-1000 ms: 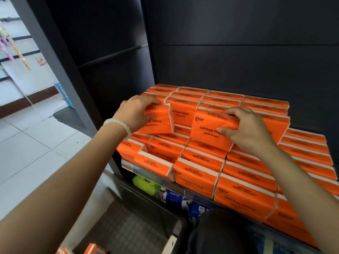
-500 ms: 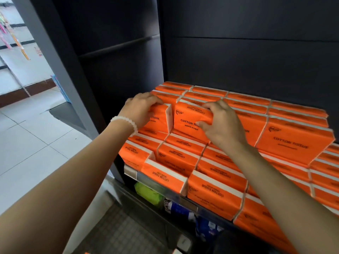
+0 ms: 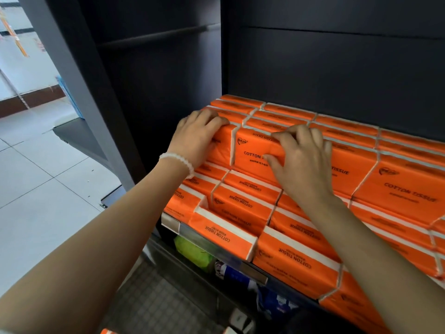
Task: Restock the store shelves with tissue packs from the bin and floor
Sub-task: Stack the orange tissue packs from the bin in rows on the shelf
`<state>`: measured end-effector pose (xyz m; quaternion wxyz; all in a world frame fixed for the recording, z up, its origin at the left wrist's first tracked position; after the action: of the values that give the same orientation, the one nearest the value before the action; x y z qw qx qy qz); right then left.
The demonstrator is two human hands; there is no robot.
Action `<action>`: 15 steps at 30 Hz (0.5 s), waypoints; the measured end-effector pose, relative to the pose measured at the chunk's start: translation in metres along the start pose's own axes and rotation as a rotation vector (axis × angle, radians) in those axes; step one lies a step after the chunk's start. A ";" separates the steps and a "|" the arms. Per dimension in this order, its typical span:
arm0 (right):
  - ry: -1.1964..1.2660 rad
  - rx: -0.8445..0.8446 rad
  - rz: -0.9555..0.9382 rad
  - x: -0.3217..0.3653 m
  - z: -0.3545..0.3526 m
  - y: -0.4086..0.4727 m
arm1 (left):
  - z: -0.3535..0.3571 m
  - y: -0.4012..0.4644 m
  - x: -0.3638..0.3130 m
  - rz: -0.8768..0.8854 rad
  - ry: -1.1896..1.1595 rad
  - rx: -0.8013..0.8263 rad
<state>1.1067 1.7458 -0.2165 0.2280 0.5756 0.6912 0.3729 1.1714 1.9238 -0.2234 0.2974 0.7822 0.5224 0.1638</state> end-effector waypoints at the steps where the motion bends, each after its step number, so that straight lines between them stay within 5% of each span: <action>1: -0.002 -0.010 0.002 0.000 0.000 0.000 | 0.001 -0.001 0.000 -0.002 0.004 -0.008; 8: -0.111 0.010 -0.020 0.007 0.001 0.003 | 0.003 -0.003 -0.003 -0.026 -0.006 0.047; 15: -0.128 0.268 -0.024 0.018 -0.012 -0.001 | -0.038 -0.033 -0.012 -0.042 0.018 0.100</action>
<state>1.0929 1.7601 -0.2081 0.1973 0.6152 0.7255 0.2370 1.1211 1.9330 -0.2147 0.2565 0.7835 0.5488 0.1382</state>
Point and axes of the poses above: each hand's wrist, its own y-axis towards the middle knuckle, its own z-axis out of the palm, x = y × z, the point moved 8 cm from there along y, towards the middle knuckle, and after that the axes turned 10 degrees about -x, right-handed, at the moved point
